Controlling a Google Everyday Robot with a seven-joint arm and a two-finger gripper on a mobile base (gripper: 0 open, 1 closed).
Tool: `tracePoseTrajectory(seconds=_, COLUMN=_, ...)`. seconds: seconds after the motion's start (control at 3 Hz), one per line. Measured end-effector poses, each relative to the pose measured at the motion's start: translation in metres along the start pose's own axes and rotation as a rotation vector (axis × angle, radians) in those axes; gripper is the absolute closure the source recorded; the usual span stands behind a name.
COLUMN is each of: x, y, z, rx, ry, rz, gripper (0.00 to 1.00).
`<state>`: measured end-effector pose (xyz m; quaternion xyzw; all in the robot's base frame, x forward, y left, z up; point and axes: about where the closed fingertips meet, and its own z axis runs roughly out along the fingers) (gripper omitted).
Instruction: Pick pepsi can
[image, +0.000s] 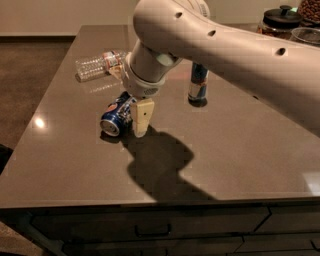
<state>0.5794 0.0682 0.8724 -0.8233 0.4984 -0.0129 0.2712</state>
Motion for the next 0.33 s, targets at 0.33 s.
tracePoseTrajectory(seconds=0.33, x=0.0006, y=0.0007, z=-0.0001, rx=-0.003, ry=-0.001, rz=0.0, gripper=0.0)
